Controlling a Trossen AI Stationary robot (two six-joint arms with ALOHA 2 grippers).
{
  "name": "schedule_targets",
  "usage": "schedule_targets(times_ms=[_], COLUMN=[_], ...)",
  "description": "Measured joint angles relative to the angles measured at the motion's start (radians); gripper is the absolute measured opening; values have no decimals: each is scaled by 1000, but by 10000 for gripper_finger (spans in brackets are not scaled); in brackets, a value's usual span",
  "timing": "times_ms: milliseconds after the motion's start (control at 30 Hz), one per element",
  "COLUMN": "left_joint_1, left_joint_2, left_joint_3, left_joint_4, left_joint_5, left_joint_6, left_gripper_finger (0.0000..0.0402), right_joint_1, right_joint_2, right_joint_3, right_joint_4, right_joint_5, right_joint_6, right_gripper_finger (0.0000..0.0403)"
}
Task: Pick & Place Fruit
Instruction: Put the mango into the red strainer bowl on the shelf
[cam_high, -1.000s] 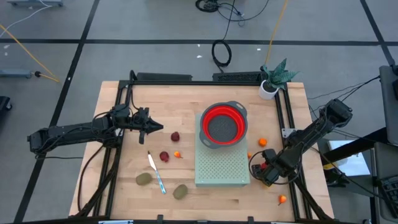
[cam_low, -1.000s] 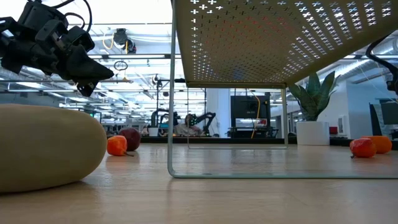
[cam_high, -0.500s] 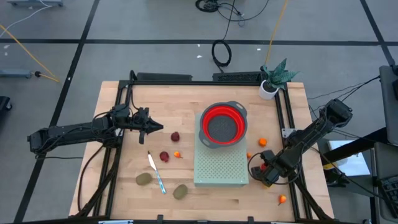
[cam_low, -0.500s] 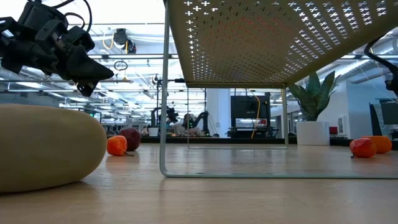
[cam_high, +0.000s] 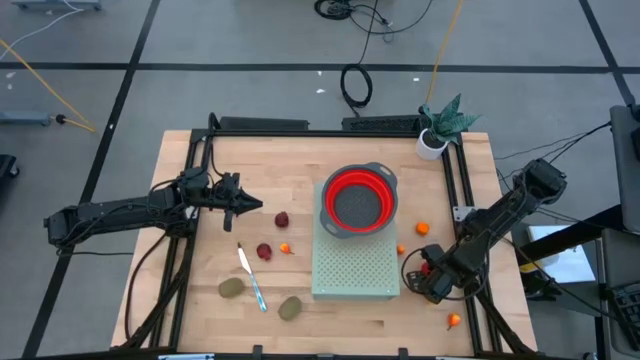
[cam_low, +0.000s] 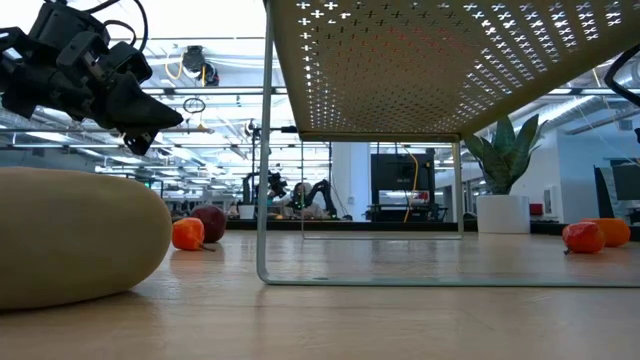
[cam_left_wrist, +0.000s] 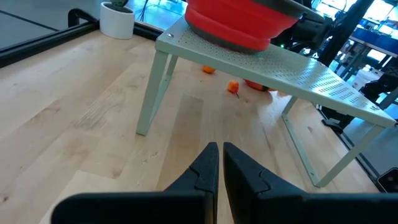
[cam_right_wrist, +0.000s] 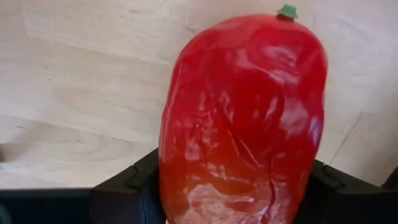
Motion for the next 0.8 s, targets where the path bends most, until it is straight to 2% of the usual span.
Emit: schedule_targets(times_ms=[233, 533, 800], left_joint_1=[0, 0, 0], left_joint_2=[0, 0, 0], left_joint_3=[0, 0, 0], left_joint_4=[0, 0, 0], left_joint_5=[0, 0, 0], left_joint_6=[8, 8, 8], left_gripper_finger=[21, 21, 21], right_joint_1=[5, 58, 96], right_joint_2=[-91, -284, -430], right_joint_3=[0, 1, 1], right_joint_4=[-12, -85, -139], right_joint_5=[0, 8, 174], right_joint_6=[9, 55, 107], right_gripper_finger=[234, 220, 222])
